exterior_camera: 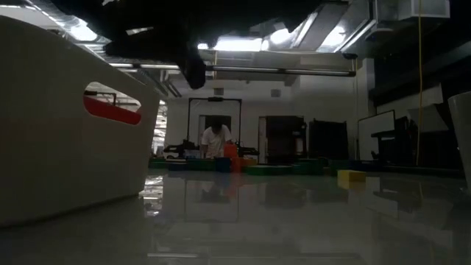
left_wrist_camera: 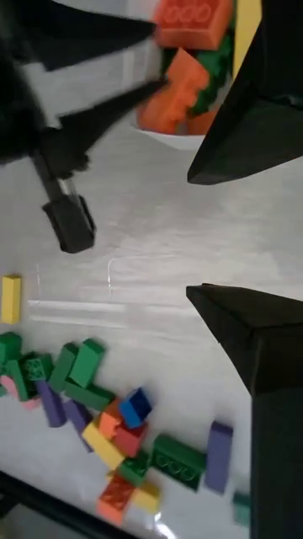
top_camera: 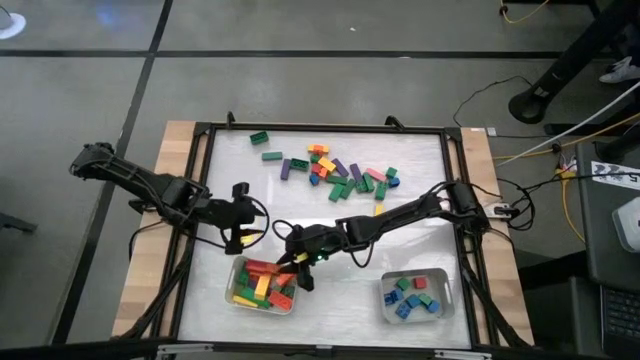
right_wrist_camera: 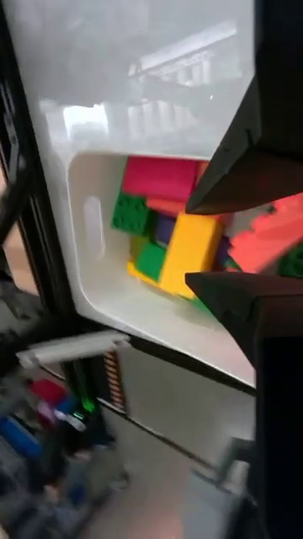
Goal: Sort blocks by size
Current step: Put the rectangular violet block into the white bin
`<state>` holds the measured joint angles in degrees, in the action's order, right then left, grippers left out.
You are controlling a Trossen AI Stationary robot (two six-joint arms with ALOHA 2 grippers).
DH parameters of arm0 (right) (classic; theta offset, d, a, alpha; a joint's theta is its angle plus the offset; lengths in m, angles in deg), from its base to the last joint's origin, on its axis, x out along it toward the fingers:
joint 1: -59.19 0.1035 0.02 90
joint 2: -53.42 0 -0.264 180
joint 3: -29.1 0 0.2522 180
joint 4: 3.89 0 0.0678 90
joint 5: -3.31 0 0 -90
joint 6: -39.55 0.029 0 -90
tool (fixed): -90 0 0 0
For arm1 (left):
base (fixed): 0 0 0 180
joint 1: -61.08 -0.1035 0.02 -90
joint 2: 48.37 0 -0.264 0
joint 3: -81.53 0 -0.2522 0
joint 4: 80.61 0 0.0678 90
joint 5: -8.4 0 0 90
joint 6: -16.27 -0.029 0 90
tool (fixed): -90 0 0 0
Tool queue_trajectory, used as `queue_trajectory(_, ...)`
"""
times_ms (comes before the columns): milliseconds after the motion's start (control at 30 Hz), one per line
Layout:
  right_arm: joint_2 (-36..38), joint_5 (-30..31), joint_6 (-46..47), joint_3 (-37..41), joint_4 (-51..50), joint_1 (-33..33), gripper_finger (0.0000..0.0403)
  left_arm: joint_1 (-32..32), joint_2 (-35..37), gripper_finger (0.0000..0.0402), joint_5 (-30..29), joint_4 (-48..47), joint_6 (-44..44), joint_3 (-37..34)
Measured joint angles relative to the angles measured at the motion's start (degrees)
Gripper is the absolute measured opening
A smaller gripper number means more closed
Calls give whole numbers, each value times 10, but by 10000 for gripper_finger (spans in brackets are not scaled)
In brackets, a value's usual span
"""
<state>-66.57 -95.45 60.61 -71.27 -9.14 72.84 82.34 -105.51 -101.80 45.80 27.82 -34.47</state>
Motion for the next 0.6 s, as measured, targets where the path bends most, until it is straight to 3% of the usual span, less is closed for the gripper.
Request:
queue_trajectory(167,51,-17,-37,0,-88,-14,119,0,-15,194,-23,6,-31,0)
queue_trajectory(333,114,20,-66,0,-213,-27,119,-18,-51,194,-130,4,-54,0)
queue_trajectory(467,160,66,-79,0,-295,-28,119,-87,-79,194,-125,13,-49,0)
queue_trajectory(600,195,114,-80,0,-362,-28,119,-176,-115,194,-103,55,12,0)
